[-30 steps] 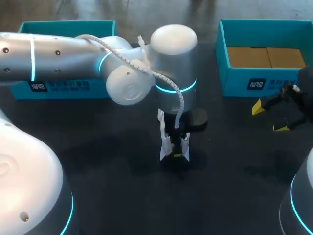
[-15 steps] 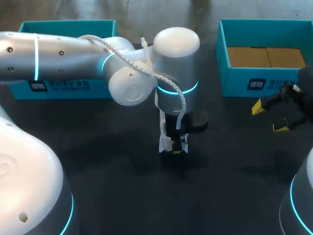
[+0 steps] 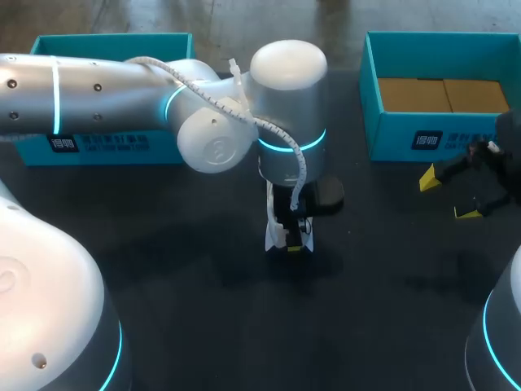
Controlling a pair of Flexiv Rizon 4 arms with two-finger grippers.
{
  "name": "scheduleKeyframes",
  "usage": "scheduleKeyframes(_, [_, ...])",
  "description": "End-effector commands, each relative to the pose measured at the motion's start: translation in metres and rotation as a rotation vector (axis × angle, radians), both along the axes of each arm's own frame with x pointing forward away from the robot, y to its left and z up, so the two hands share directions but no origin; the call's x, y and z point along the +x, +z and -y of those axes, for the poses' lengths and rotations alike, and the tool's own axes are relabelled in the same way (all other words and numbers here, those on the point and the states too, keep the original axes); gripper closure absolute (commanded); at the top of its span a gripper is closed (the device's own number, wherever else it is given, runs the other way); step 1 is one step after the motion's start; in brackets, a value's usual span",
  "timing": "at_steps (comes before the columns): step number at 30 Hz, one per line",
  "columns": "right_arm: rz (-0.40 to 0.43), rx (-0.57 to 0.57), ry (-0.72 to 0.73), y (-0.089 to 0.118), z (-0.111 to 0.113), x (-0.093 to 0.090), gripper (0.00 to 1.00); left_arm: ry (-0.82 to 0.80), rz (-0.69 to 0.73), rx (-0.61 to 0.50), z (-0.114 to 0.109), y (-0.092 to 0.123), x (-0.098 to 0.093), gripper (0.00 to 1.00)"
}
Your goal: Take the shoe out of the shoebox, open the shoe tongue, remove and reinsert the insole, then place the shoe into the shoebox
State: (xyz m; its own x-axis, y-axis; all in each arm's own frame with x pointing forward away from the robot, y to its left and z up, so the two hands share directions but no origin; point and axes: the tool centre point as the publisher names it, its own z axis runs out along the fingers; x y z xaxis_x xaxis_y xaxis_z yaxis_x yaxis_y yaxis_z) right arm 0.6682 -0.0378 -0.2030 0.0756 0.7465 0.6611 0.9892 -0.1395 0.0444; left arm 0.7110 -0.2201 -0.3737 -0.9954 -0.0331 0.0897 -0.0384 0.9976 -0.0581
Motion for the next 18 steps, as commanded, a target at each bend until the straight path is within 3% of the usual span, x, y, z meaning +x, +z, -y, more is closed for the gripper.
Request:
scheduleKeyframes(1, [0.000,-0.003,-0.001,0.000,-0.001,0.000,0.00,-0.011,-0.003,-0.016,-0.011,0.016,0.002,1.00])
scheduleKeyframes(18, [0.000,-0.003,-0.001,0.000,-0.001,0.000,0.00,-0.178,-0.048,-0.034,-0.053,0.094,0.016,1.00])
